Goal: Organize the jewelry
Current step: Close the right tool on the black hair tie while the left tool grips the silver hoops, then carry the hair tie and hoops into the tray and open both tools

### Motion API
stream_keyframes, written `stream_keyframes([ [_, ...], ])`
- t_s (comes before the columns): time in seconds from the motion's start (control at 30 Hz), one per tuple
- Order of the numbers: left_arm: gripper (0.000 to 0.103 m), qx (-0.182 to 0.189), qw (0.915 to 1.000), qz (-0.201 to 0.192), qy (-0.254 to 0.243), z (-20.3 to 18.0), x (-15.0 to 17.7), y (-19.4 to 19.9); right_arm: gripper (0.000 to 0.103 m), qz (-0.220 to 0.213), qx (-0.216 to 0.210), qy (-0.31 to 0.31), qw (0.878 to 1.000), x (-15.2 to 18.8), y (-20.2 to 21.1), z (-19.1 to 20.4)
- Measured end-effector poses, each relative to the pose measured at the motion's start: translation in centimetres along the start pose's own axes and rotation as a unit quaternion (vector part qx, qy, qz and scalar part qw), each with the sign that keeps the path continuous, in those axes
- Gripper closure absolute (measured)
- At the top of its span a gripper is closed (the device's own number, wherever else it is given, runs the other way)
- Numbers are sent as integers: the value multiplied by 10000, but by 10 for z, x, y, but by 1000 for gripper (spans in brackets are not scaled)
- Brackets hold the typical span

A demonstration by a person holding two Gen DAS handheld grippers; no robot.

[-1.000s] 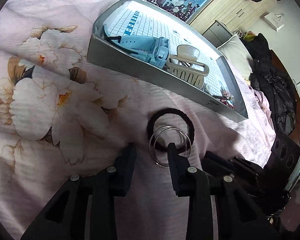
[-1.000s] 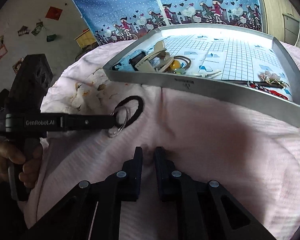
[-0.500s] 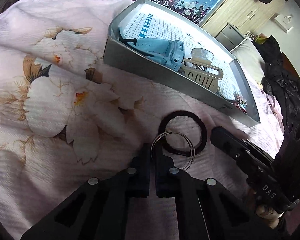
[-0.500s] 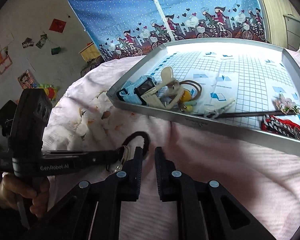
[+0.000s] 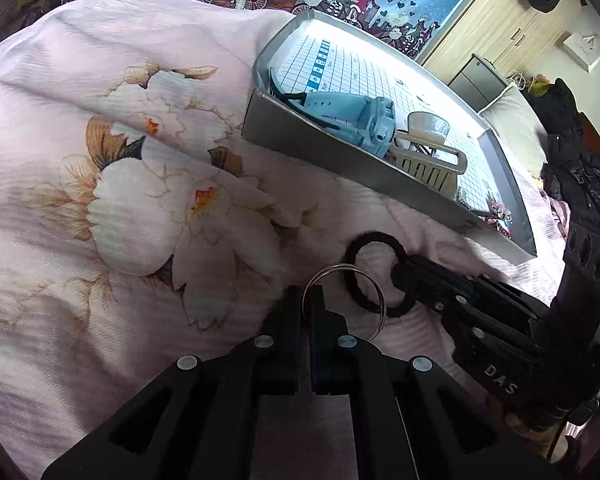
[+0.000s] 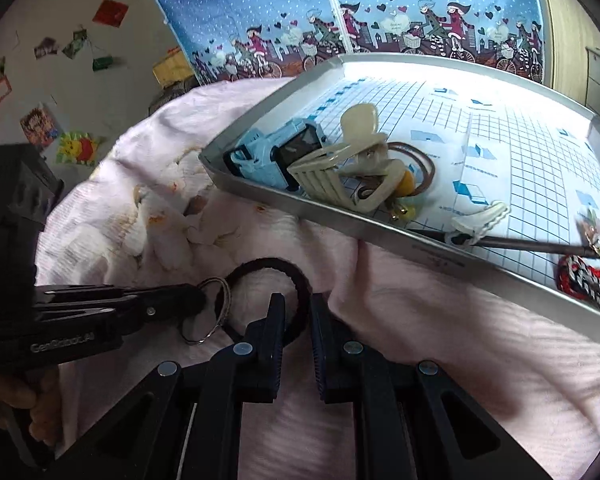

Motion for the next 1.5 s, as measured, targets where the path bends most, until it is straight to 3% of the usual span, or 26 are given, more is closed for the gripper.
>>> stream_keyframes([
  [0.4, 101, 386, 9987, 286, 178, 5, 1, -5, 92, -57, 112, -79, 9999, 11, -4, -10],
  [0.6, 101, 572, 9976, 261, 283, 7, 0, -2, 96, -556, 308, -63, 9980, 17, 15, -10],
  [0.73, 101, 558, 9979, 27, 315, 5, -1, 9, 97, -1128, 375, -108, 9929, 20, 40, -10],
  [0.9, 101, 673, 9957, -642, 30, -14, -15, 37, 97, -1823, 487, -288, 9816, 22, 82, -15],
  [1.2, 101, 706, 9849, -1581, -12, -26, -29, 70, 97, -2315, 766, -831, 9662, 1, 122, -47],
  [1.33, 101, 1079, 9802, -1644, 222, -30, -42, 73, 97, -2559, 780, -1304, 9547, -14, 131, -70],
  [1.5, 101, 761, 9811, -1726, -427, -63, -86, 66, 97, -2688, 893, -1749, 9430, -27, 134, -99],
])
Point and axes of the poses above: each gripper's, at about its wrist camera, not at the fingertips, and y roughly against the way its jaws point, z to its left, x to its underside, the point moved 7 cm from there along -y, roughly the way its jaws point, and after that the axes turned 14 degrees about -y, right-handed, at the moved point
